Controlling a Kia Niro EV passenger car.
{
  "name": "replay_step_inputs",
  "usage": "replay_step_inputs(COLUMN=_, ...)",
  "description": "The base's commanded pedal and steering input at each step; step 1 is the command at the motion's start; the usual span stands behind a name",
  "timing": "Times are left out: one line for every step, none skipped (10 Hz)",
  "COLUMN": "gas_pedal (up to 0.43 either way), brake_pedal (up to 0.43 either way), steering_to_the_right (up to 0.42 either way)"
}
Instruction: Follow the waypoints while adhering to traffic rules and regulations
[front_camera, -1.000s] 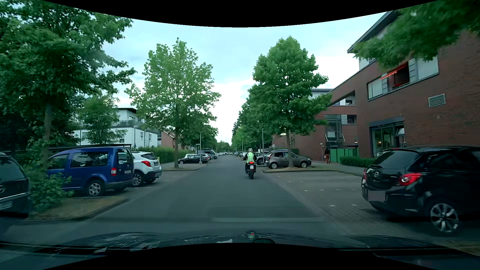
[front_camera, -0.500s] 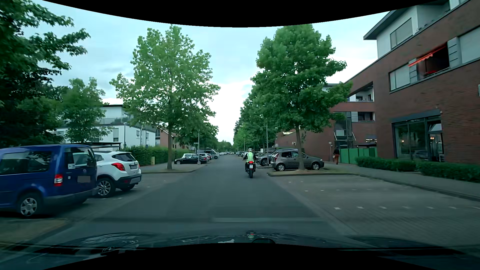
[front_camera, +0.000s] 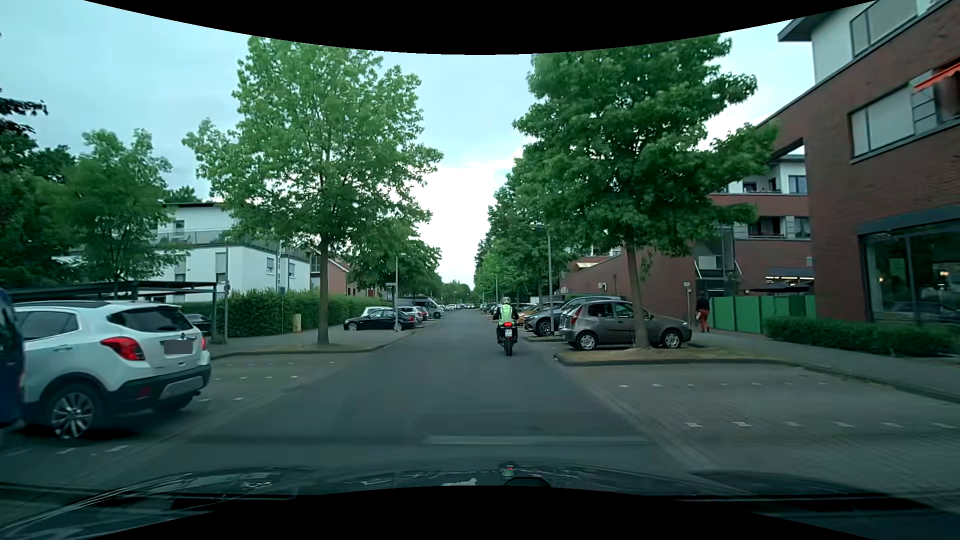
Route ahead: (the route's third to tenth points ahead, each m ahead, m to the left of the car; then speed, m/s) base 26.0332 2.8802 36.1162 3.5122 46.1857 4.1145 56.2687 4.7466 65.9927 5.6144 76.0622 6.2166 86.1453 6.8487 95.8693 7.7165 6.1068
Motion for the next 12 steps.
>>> replay_step_inputs(gas_pedal=0.189, brake_pedal=0.000, steering_to_the_right=-0.030)
replay_step_inputs(gas_pedal=0.169, brake_pedal=0.000, steering_to_the_right=-0.029)
replay_step_inputs(gas_pedal=0.157, brake_pedal=0.000, steering_to_the_right=-0.030)
replay_step_inputs(gas_pedal=0.150, brake_pedal=0.000, steering_to_the_right=-0.027)
replay_step_inputs(gas_pedal=0.150, brake_pedal=0.000, steering_to_the_right=-0.027)
replay_step_inputs(gas_pedal=0.150, brake_pedal=0.000, steering_to_the_right=-0.027)
replay_step_inputs(gas_pedal=0.150, brake_pedal=0.000, steering_to_the_right=-0.027)
replay_step_inputs(gas_pedal=0.150, brake_pedal=0.000, steering_to_the_right=-0.027)
replay_step_inputs(gas_pedal=0.150, brake_pedal=0.000, steering_to_the_right=-0.028)
replay_step_inputs(gas_pedal=0.150, brake_pedal=0.000, steering_to_the_right=-0.027)
replay_step_inputs(gas_pedal=0.150, brake_pedal=0.000, steering_to_the_right=-0.027)
replay_step_inputs(gas_pedal=0.150, brake_pedal=0.000, steering_to_the_right=-0.027)
